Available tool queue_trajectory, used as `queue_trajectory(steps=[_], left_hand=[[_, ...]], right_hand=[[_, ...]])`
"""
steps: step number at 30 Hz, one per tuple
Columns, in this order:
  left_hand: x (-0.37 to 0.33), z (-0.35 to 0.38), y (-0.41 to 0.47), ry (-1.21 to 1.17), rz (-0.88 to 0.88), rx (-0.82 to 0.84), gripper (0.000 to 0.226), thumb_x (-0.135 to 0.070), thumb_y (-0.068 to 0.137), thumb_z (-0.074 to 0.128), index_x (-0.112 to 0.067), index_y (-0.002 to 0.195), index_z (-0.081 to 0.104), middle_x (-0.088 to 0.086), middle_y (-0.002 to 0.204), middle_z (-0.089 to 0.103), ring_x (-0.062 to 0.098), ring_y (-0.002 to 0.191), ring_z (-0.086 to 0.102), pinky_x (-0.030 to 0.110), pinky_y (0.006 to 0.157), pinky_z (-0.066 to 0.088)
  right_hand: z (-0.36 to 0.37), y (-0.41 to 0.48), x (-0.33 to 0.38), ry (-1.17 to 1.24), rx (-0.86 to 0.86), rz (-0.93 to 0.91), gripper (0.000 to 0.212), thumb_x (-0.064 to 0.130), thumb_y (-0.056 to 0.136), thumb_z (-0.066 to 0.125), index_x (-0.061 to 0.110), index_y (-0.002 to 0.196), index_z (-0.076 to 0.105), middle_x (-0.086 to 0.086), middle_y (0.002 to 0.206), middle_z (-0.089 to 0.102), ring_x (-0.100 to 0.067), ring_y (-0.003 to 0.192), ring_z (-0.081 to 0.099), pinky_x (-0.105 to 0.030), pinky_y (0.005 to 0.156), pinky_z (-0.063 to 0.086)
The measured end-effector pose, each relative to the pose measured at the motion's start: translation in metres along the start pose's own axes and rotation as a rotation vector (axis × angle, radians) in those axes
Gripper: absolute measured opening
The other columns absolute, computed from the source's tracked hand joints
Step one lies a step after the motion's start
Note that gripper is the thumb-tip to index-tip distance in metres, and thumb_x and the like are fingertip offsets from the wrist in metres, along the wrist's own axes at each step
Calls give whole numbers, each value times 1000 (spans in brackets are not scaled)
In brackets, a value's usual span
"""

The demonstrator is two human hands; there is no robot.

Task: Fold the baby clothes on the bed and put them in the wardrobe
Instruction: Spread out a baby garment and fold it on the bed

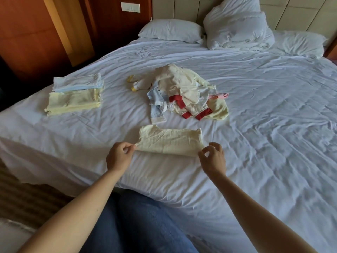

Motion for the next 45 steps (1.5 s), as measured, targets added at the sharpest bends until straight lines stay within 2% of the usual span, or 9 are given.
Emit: queue_trajectory(steps=[8, 12, 15, 19, 25, 32, 37, 40, 45], left_hand=[[1, 1, -6, 510, 99, 59, 12, -27, 89, 62, -21, 88, 72, 7, 108, 62, 32, 102, 57, 39, 81, 44], [-25, 6, -6, 275, 189, -77, 22, -21, 86, 60, -9, 104, 64, 12, 110, 60, 34, 107, 54, 44, 89, 41], [-58, 21, 4, 233, 378, -46, 33, -24, 88, 58, -6, 115, 61, 11, 116, 61, 31, 111, 55, 42, 91, 44], [-81, 54, 18, 301, 518, 121, 52, -43, 93, 46, -12, 132, 56, 9, 142, 50, 25, 136, 38, 39, 106, 37], [-52, 90, 31, 592, 461, 323, 82, -70, 81, 5, -35, 154, 20, 5, 163, 13, 23, 151, 6, 39, 122, 3], [-38, 99, 29, 529, 568, 146, 64, -58, 94, 31, -27, 149, 36, 10, 156, 33, 27, 146, 26, 45, 119, 20], [-42, 91, 33, 347, 580, 165, 60, -52, 91, 41, -24, 144, 46, 3, 152, 42, 19, 145, 29, 43, 117, 25], [-39, 78, 33, 157, 452, 121, 57, -42, 89, 48, -21, 142, 50, 3, 156, 35, 17, 146, 25, 37, 116, 29], [-22, 65, 32, 294, 182, 62, 51, -30, 93, 59, -27, 143, 48, 17, 154, 33, 33, 141, 33, 44, 109, 36]], right_hand=[[3, -6, -8, -212, 9, -36, 15, 33, 82, 61, 20, 89, 65, 2, 124, 50, -20, 123, 39, -32, 108, 29], [-3, -1, 14, -80, -27, -143, 28, 28, 80, 64, 18, 106, 57, 2, 120, 50, -21, 119, 44, -36, 102, 39], [1, 10, 39, -87, 17, -291, 43, 27, 88, 56, 21, 130, 52, 3, 138, 47, -19, 129, 42, -39, 102, 43], [23, 30, 54, -252, 118, -356, 50, 30, 98, 41, 22, 148, 36, 0, 158, 29, -17, 147, 19, -36, 121, 17], [51, 38, 18, -386, 219, -262, 76, 64, 91, 14, 25, 155, 14, -2, 164, 3, -17, 150, -5, -32, 121, -6], [60, 39, 9, -380, 122, -294, 78, 64, 88, 10, 25, 155, 20, 0, 163, 9, -15, 150, -4, -28, 119, -10], [54, 37, 7, -273, 80, -290, 72, 59, 89, 22, 27, 153, 25, 3, 163, 14, -13, 150, 5, -32, 122, 3], [42, 33, 7, -145, 23, -194, 70, 57, 85, 29, 30, 151, 26, 5, 161, 17, -15, 149, 11, -39, 120, 19], [36, 32, -1, -210, 69, -34, 58, 51, 92, 42, 41, 147, 28, 2, 155, 26, -20, 148, 6, -42, 116, 23]])
Point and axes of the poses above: each hand's wrist, its own y-axis towards the middle knuckle, its own z-axis out of the palm, x = y × z, the point moved 5 cm from there along y, towards the middle knuckle
